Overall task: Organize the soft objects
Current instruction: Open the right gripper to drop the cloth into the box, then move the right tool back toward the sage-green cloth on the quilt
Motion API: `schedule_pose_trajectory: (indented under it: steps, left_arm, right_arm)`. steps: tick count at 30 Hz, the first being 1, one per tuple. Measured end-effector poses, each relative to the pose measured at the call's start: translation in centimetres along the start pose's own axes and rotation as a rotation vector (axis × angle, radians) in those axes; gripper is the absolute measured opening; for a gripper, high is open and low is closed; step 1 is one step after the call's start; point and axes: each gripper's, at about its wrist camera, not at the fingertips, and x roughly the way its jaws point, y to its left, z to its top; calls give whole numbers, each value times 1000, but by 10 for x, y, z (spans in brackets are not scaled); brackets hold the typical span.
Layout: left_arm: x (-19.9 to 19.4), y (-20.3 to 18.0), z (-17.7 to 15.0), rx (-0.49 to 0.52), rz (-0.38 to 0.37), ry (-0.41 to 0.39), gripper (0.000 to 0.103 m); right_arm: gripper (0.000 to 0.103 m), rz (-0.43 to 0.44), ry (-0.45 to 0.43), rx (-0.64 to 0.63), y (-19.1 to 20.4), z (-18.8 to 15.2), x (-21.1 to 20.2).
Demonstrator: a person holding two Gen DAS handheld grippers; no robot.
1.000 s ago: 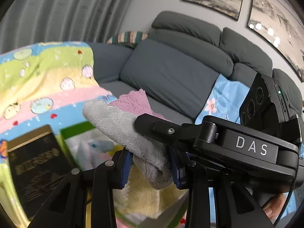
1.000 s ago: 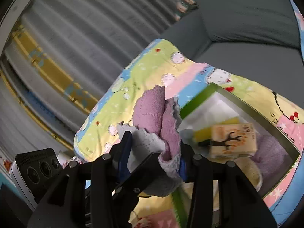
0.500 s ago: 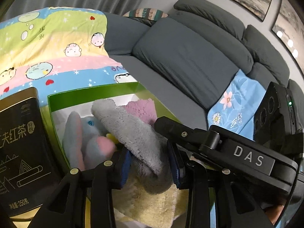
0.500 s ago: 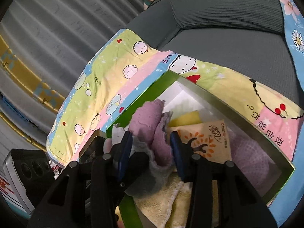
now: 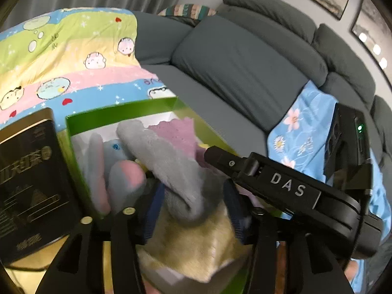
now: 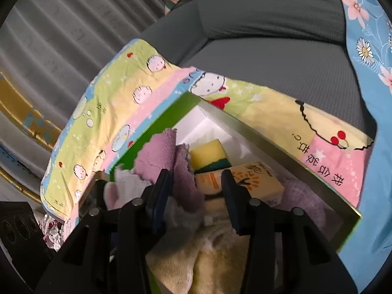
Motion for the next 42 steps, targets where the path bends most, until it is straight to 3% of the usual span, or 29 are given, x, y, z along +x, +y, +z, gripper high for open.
schedule_pose_trajectory:
  steps: [1,2,4,8,13,17,25,36,42]
  left_arm:
    - [-8,-1,-1,-1,-4,-9,68]
    - [-17,-1,-2,-1,-5,-16,72]
    - [-32,0,-6,-11,-7,-27,77]
    - [-66,11,-19,-59,1,-35,80]
    - [-115,38,-48,-124,53,-50,80]
    - [-152,63,-73,-173,143,-87,81]
    - [-209,109,-130,-305,263,-141,81]
    - [-251,158,-194,-472,372,-155,81]
    - [-266,169,-214,-495,417,-151,81]
  right_arm:
    - [51,18,-10,-1,1,-1,-5]
    - [59,34,-21,-4,3,-2,-10]
    - [67,39,-53,-29,9,-8,-25]
    - [86,18,-102,-78,24,-21,-47]
    - [95,50,-132,-151,44,-34,-73]
    - [97,64,-129,-201,59,-53,-85]
    - [98,117,-18,-269,90,-101,-86]
    - [99,198,169,-332,129,-158,-64]
    - [99,200,241,-365,146,-180,-52]
